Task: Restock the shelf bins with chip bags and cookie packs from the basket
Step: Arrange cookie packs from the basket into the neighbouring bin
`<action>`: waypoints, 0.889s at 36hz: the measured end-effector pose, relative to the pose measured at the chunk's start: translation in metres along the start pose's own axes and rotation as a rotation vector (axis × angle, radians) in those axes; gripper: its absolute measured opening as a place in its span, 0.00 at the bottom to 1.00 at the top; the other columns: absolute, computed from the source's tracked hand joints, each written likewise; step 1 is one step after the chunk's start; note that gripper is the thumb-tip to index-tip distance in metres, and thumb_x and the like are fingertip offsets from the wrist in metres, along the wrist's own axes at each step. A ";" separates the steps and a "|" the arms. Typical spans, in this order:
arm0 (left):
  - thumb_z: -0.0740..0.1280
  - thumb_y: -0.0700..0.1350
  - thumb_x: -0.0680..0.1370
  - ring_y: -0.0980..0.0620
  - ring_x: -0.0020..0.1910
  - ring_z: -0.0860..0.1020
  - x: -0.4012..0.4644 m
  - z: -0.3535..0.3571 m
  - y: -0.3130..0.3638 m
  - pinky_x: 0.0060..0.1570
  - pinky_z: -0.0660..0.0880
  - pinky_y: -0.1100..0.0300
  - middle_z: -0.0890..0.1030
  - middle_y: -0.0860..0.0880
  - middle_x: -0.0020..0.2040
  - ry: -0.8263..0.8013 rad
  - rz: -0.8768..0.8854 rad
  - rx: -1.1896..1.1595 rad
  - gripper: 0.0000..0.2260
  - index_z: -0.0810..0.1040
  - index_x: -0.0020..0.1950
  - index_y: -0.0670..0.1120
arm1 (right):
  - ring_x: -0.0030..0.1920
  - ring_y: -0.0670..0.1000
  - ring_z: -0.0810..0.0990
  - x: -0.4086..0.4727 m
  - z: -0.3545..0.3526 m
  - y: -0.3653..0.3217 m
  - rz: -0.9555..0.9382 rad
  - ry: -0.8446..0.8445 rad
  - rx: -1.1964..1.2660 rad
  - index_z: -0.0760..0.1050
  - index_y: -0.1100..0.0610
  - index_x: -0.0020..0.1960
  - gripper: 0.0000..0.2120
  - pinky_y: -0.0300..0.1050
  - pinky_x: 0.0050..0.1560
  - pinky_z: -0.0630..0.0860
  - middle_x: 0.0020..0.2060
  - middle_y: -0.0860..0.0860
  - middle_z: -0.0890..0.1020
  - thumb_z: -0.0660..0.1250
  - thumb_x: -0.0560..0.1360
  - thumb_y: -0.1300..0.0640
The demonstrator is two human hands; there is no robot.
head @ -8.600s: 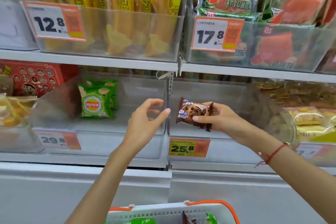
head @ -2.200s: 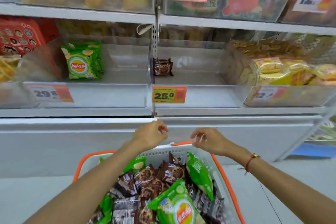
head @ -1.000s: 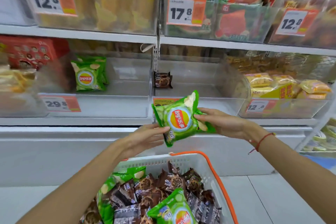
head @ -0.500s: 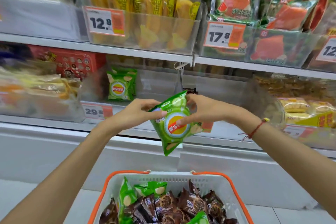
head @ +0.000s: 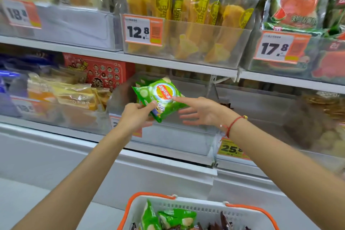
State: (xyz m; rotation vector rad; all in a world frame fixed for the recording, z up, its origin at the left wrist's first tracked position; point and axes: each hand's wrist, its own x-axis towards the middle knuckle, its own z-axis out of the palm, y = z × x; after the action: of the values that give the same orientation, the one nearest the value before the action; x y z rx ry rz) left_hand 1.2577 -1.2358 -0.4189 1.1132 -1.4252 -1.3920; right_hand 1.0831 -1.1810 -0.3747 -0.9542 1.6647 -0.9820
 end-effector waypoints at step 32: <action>0.68 0.46 0.77 0.44 0.64 0.71 0.072 -0.062 -0.046 0.54 0.73 0.50 0.70 0.46 0.69 0.481 0.435 1.062 0.28 0.62 0.75 0.45 | 0.61 0.57 0.76 0.154 0.087 0.013 -0.293 0.343 -0.452 0.70 0.59 0.63 0.29 0.47 0.55 0.75 0.61 0.55 0.78 0.76 0.68 0.49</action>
State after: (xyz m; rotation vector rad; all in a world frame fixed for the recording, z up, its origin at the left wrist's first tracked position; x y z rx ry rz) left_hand 1.3007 -1.3213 -0.4636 1.4877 -1.8918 0.0429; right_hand 1.1258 -1.3320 -0.4576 -1.4212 2.1321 -1.0214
